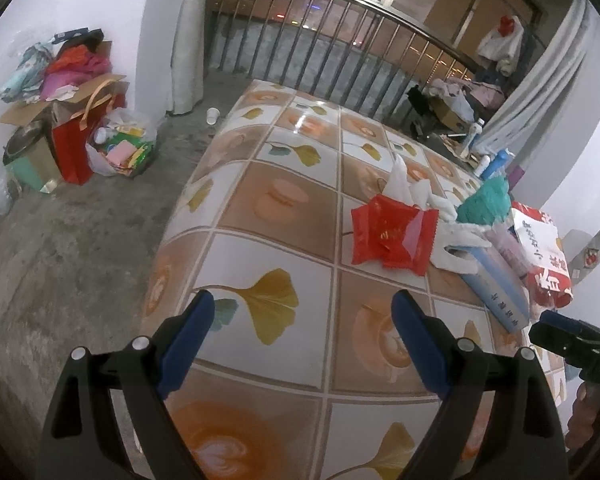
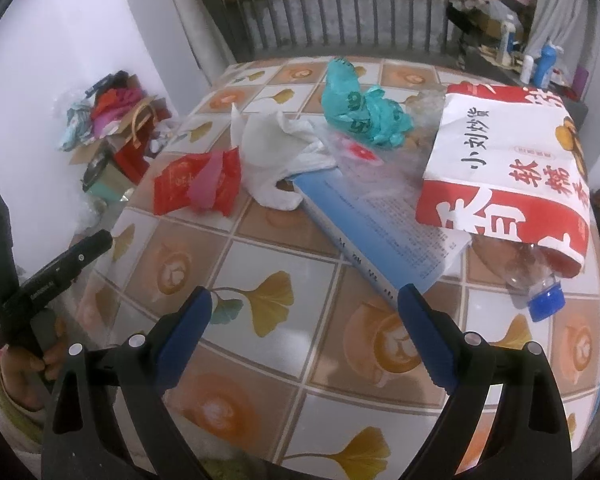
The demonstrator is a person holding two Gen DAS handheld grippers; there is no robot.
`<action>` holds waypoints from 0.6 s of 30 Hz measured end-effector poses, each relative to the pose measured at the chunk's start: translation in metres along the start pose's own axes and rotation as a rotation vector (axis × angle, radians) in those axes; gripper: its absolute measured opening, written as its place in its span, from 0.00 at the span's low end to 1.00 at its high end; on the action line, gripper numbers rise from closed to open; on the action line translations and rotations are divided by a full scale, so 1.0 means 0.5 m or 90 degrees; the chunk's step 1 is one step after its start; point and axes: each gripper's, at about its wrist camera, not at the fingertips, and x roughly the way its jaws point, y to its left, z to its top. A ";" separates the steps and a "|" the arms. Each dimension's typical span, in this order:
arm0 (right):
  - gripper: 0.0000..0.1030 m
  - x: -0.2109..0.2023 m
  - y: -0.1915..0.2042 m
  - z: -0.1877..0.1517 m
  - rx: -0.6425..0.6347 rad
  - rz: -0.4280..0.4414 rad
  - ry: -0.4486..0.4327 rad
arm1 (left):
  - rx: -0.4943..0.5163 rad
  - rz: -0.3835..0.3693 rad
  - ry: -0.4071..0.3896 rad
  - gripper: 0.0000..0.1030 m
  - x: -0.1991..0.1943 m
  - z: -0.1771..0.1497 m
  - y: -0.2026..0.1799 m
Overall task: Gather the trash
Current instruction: 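Move both tools back above the bed toward the remaining trash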
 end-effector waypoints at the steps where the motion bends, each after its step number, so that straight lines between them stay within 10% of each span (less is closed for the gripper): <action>1: 0.86 -0.002 -0.001 -0.001 0.001 0.001 -0.002 | -0.002 0.000 -0.002 0.85 -0.002 0.000 0.002; 18: 0.86 -0.017 -0.028 -0.021 0.022 0.007 -0.001 | 0.015 0.001 -0.002 0.85 -0.018 -0.012 -0.028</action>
